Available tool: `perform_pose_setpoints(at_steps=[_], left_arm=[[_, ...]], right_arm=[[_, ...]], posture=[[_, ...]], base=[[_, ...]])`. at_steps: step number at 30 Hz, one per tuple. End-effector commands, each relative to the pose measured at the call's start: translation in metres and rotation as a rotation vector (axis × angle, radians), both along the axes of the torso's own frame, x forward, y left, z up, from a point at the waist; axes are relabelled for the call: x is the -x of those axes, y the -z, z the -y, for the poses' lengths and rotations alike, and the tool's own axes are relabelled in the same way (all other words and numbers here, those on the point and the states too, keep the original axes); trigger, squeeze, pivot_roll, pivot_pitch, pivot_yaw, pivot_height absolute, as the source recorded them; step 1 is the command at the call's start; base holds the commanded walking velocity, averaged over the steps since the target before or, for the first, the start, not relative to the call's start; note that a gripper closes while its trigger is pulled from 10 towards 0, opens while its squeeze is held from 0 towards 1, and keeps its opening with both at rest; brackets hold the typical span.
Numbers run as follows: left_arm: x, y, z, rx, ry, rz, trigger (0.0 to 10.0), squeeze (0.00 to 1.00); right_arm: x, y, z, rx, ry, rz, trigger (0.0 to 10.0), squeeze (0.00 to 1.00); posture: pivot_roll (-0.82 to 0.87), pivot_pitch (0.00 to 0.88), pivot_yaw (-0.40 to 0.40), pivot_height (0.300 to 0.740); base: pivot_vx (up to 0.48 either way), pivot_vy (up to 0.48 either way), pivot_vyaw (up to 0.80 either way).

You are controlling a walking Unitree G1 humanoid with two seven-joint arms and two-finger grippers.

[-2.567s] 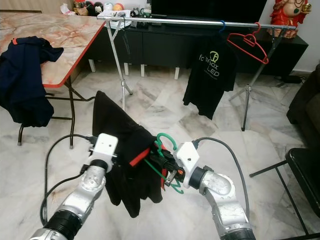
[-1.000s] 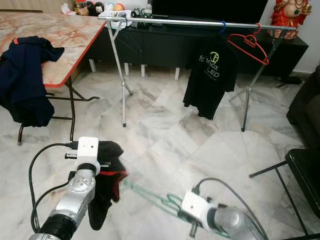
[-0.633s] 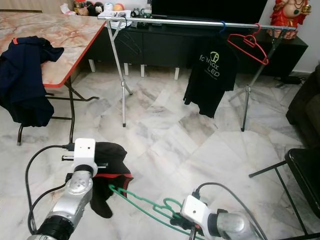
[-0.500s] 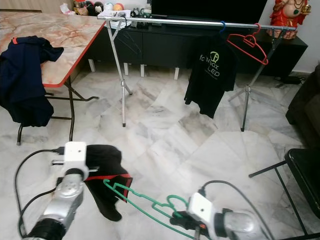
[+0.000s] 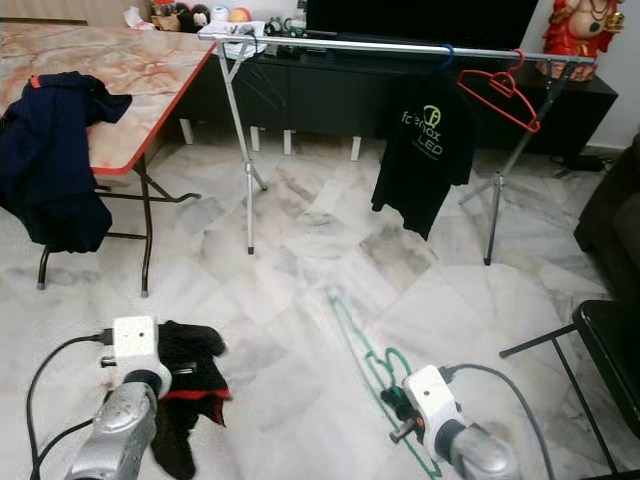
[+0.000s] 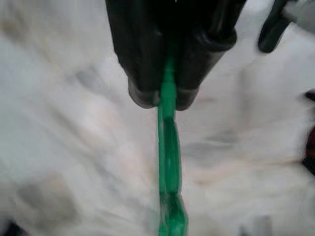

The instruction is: Hang hanger

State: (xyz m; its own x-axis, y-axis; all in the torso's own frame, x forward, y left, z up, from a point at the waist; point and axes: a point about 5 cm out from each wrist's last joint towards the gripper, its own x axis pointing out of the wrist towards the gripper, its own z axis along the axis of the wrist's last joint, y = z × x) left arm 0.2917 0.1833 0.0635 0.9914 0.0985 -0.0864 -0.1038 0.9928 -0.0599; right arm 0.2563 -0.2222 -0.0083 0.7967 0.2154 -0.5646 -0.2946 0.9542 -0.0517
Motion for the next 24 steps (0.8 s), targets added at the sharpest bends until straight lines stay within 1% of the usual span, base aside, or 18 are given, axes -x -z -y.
perform_pose_setpoints(at_steps=[1, 2, 3, 6, 9, 13, 16, 21, 24], left_arm=[[0.0, -0.016, 0.008, 0.024, 0.046, 0.078, 10.0, 0.0], [0.003, -0.018, 0.01, 0.049, 0.048, 0.088, 10.0, 0.0], [0.007, -0.024, 0.01, 0.079, 0.044, 0.12, 10.0, 0.0], [0.01, -0.028, 0.01, 0.089, 0.045, 0.14, 10.0, 0.0], [0.013, -0.037, 0.013, 0.063, 0.077, 0.179, 10.0, 0.0], [0.018, -0.054, 0.019, 0.044, 0.145, 0.229, 10.0, 0.0], [0.019, -0.053, 0.022, 0.036, 0.171, 0.219, 10.0, 0.0], [0.017, -0.051, 0.021, 0.048, 0.162, 0.2, 10.0, 0.0], [0.017, -0.053, 0.022, 0.048, 0.165, 0.193, 10.0, 0.0]], right_arm=[[0.009, 0.013, 0.005, 0.019, 0.148, -0.028, 10.0, 0.0], [0.015, 0.021, 0.006, 0.015, 0.25, -0.048, 10.0, 0.0], [0.025, 0.033, 0.006, -0.024, 0.392, -0.092, 10.0, 0.0], [0.035, 0.042, 0.004, -0.051, 0.476, -0.125, 10.0, 0.0], [0.054, 0.056, 0.0, -0.072, 0.553, -0.187, 10.0, 0.0], [0.076, 0.069, -0.004, -0.062, 0.592, -0.247, 10.0, 0.0], [0.085, 0.073, -0.004, -0.062, 0.608, -0.264, 10.0, 0.0], [0.088, 0.074, 0.0, -0.056, 0.653, -0.265, 10.0, 0.0], [0.087, 0.073, 0.001, -0.047, 0.641, -0.263, 10.0, 0.0]], posture=[[-0.04, 0.086, -0.012, 0.74], [-0.03, 0.082, -0.006, 0.74], [-0.03, 0.078, -0.003, 0.74], [-0.03, 0.074, -0.001, 0.74], [-0.03, 0.067, 0.001, 0.74], [-0.03, 0.069, 0.008, 0.74], [-0.03, 0.077, 0.012, 0.74], [-0.04, 0.105, 0.016, 0.74], [-0.04, 0.112, 0.021, 0.74]], base=[[0.0, 0.0, 0.0], [0.0, 0.0, 0.0], [0.0, 0.0, 0.0], [0.0, 0.0, 0.0], [0.0, 0.0, 0.0], [0.0, 0.0, 0.0], [0.0, 0.0, 0.0], [0.0, 0.0, 0.0], [0.0, 0.0, 0.0]])
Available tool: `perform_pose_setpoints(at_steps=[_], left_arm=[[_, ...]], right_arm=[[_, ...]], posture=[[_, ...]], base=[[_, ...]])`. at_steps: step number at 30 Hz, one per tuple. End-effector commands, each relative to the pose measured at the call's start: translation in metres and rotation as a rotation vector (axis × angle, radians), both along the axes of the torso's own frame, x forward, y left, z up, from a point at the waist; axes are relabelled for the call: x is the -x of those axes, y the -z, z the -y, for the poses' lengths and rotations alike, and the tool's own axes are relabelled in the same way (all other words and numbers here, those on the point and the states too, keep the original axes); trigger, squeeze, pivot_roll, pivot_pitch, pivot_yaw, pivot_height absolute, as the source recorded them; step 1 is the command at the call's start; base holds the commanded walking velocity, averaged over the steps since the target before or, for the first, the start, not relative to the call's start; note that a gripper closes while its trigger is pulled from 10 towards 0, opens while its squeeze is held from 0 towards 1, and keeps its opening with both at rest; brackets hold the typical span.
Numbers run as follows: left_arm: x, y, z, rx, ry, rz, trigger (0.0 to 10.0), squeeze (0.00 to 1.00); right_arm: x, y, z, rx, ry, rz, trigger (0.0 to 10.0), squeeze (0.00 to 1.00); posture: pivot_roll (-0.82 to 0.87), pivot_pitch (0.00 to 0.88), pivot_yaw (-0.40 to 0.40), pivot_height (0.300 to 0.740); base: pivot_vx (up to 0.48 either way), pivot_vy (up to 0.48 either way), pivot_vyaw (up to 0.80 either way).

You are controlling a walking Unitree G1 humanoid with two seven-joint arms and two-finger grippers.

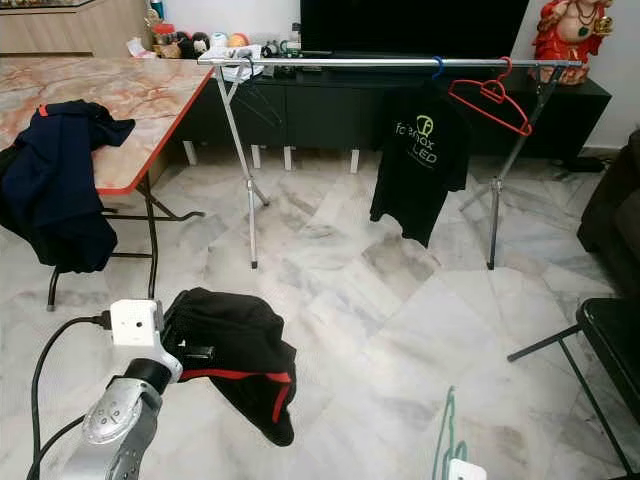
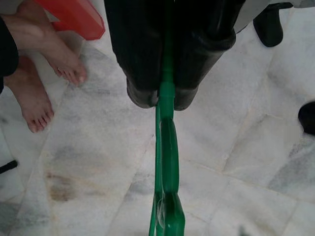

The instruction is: Hang hanger

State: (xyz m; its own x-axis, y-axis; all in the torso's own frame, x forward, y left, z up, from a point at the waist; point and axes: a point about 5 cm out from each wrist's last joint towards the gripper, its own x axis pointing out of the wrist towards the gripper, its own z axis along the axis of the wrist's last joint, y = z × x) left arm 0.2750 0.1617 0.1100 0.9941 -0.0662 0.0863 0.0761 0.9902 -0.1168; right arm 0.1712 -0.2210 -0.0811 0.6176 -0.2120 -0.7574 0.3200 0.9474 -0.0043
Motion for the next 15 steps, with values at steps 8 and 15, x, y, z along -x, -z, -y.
perform_pose_setpoints(at_steps=[8, 15], left_arm=[[-0.0017, -0.0064, -0.0008, -0.005, -0.007, -0.005, 10.0, 0.0], [-0.0017, -0.0051, -0.0025, -0.01, -0.019, -0.022, 10.0, 0.0]], right_arm=[[-0.0049, -0.0025, -0.0001, 0.049, -0.054, 0.008, 10.0, 0.0], [-0.002, 0.0, -0.0042, 0.035, -0.063, -0.006, 10.0, 0.0]], posture=[[-0.03, 0.121, 0.027, 0.74], [-0.02, 0.127, 0.026, 0.74]], base=[[0.0, 0.0, 0.26], [0.0, 0.0, 0.8]])
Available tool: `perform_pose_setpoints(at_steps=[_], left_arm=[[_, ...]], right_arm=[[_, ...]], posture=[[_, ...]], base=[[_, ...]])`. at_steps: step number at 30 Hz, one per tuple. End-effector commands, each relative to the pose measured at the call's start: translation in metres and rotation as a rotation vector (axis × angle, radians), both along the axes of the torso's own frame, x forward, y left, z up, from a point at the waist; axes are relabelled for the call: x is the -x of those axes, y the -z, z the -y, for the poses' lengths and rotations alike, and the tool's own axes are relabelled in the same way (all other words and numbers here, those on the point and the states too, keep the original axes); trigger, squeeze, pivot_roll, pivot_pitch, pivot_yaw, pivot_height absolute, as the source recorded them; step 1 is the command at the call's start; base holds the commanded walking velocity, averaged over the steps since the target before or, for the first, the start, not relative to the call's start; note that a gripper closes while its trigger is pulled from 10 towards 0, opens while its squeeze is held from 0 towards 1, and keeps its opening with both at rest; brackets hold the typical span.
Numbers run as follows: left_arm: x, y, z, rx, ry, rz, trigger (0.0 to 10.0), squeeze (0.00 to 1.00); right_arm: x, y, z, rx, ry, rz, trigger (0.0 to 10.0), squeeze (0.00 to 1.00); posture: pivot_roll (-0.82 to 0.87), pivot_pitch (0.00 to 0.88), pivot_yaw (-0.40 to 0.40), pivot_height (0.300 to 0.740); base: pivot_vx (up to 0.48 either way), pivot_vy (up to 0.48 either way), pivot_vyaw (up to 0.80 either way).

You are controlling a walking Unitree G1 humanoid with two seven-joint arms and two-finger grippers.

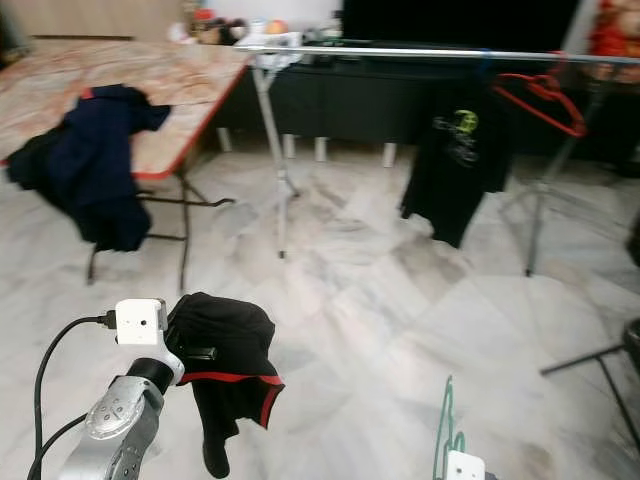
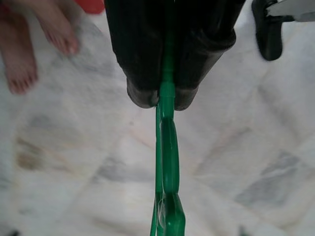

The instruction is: Hang hanger

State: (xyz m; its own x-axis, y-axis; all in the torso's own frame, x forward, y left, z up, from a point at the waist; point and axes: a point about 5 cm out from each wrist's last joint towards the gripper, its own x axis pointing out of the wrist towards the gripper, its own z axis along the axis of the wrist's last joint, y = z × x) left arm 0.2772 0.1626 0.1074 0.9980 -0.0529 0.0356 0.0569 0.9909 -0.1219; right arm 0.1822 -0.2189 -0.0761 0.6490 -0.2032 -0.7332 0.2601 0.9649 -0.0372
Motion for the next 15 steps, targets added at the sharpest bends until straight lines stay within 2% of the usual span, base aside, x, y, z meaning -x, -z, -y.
perform_pose_setpoints(at_steps=[1, 4, 15], left_arm=[[0.0004, -0.0075, -0.0019, -0.011, -0.008, 0.026, 10.0, 0.0], [0.0003, -0.0074, -0.0021, -0.011, -0.008, 0.023, 10.0, 0.0], [0.0008, -0.0067, -0.0028, -0.01, -0.011, 0.014, 10.0, 0.0]], right_arm=[[0.0098, 0.0055, -0.0027, -0.02, 0.009, -0.03, 10.0, 0.0], [0.0104, 0.006, -0.0032, -0.02, 0.012, -0.033, 10.0, 0.0], [0.011, 0.0067, -0.005, -0.051, 0.014, -0.031, 10.0, 0.0]], posture=[[-0.02, 0.127, 0.026, 0.74], [-0.02, 0.128, 0.026, 0.74], [-0.02, 0.126, 0.022, 0.74]], base=[[0.0, 0.0, 0.0], [0.0, 0.091, 0.0], [0.0, 0.327, 0.0]])
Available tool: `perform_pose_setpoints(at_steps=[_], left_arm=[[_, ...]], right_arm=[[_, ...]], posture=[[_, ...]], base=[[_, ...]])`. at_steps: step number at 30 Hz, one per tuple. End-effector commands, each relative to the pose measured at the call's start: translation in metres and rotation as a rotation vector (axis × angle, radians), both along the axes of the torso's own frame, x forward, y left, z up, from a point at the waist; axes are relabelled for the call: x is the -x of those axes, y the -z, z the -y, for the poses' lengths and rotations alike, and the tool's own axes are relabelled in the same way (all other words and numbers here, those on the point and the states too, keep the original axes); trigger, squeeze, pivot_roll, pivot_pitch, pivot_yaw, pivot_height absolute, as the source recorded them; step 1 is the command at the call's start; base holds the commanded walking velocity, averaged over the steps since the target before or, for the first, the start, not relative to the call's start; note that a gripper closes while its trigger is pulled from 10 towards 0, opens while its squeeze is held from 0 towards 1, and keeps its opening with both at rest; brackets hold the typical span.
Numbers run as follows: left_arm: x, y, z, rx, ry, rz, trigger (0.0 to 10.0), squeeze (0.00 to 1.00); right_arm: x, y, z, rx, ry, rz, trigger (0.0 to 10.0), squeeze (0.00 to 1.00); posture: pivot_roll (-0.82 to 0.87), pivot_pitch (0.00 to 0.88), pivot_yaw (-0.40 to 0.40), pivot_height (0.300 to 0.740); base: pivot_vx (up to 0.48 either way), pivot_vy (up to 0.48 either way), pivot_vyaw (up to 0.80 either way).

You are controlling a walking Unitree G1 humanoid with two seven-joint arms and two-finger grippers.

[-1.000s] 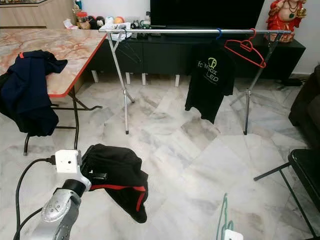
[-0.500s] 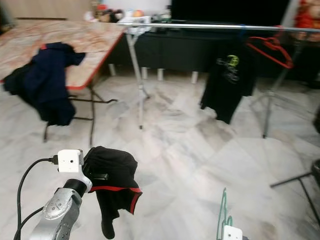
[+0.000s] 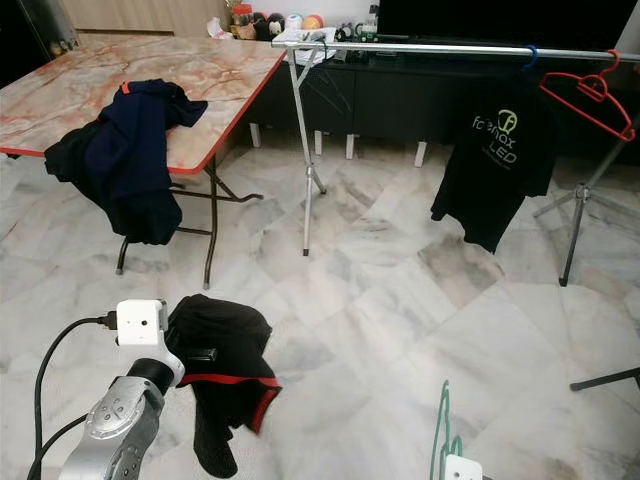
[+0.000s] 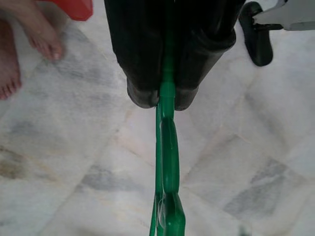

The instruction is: Hang hanger

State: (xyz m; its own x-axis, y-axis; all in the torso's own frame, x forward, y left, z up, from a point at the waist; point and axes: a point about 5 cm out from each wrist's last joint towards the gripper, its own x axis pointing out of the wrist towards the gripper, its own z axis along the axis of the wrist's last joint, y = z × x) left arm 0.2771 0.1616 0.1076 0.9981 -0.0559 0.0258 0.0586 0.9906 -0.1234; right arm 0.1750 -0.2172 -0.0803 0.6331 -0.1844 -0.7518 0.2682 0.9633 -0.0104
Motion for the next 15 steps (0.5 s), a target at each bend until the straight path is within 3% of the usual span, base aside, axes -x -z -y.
perform_pose_setpoints(at_steps=[1, 15], left_arm=[[0.0007, -0.0063, -0.004, -0.011, -0.015, 0.023, 10.0, 0.0], [0.0012, -0.0064, -0.0068, -0.006, -0.031, 0.02, 10.0, 0.0]], right_arm=[[0.0038, 0.0026, -0.0034, -0.019, 0.003, -0.012, 10.0, 0.0], [0.0034, 0.0032, -0.0059, -0.022, -0.027, -0.024, 10.0, 0.0]], posture=[[-0.02, 0.126, 0.022, 0.74], [-0.02, 0.129, 0.015, 0.74]], base=[[0.0, 0.33, 0.0], [0.0, 0.331, 0.0]])
